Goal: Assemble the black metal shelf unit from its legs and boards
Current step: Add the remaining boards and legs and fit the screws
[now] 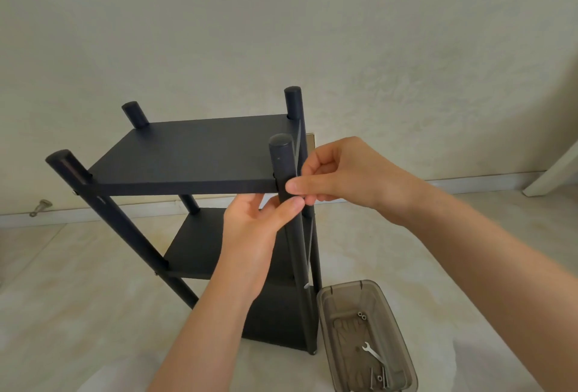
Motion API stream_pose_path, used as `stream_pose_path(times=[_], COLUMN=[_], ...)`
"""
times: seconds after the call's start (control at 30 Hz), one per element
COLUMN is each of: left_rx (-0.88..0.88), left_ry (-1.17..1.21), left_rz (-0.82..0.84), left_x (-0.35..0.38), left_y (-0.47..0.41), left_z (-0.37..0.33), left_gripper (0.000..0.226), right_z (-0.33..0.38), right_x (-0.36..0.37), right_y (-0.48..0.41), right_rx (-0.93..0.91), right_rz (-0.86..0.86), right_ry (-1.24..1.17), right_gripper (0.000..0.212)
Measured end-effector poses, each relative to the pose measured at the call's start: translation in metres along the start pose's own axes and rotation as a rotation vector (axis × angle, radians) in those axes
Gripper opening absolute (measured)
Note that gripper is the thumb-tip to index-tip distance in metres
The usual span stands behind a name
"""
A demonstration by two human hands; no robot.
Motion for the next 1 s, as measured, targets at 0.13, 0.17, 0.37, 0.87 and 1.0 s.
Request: stream_pose_path(times=[0.13, 0.17, 0.37, 0.87, 1.0], left_rx=[-0.007, 0.001, 0.031, 0.179, 0.244], left_ry=[-0.034, -0.033, -0.031, -0.167, -0.205], left_rz=[-0.088, -0.120, -0.237, -0.288, -0.284], left_x=[-0.011, -0.013, -0.014, -0.009, -0.006], left_y=[0.009, 0.012, 0.019, 0.024, 0.026], left_z=[-0.005, -0.006, -0.012, -0.005, -0.006], left_gripper=[0.061, 0.064, 0.067, 0.049, 0.042], right_z=[0.008, 0.010, 0.011, 0.007, 0.018], right_x=[0.010, 0.012, 0.018, 0.043, 0.053], right_y=[0.005, 0.007, 0.009, 0.000, -0.008], right_rx=[-0.046, -0.066, -0.050, 0.421, 0.431], right_rz=[0.034, 0.039, 0.073, 0.020, 0.027], right_ry=[0.035, 0.051, 0.090, -0.342, -0.211], right_gripper=[0.019, 0.020, 0.028, 0.056, 0.069])
Point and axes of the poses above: each hand's wrist, its own y-axis away from the middle knuckle, its own x-axis out of the palm, z = x × y, the point moved 4 cm from there along -y, towards the middle knuckle, and after that the axes turned 15 degrees about x, right-handed, at the moved point
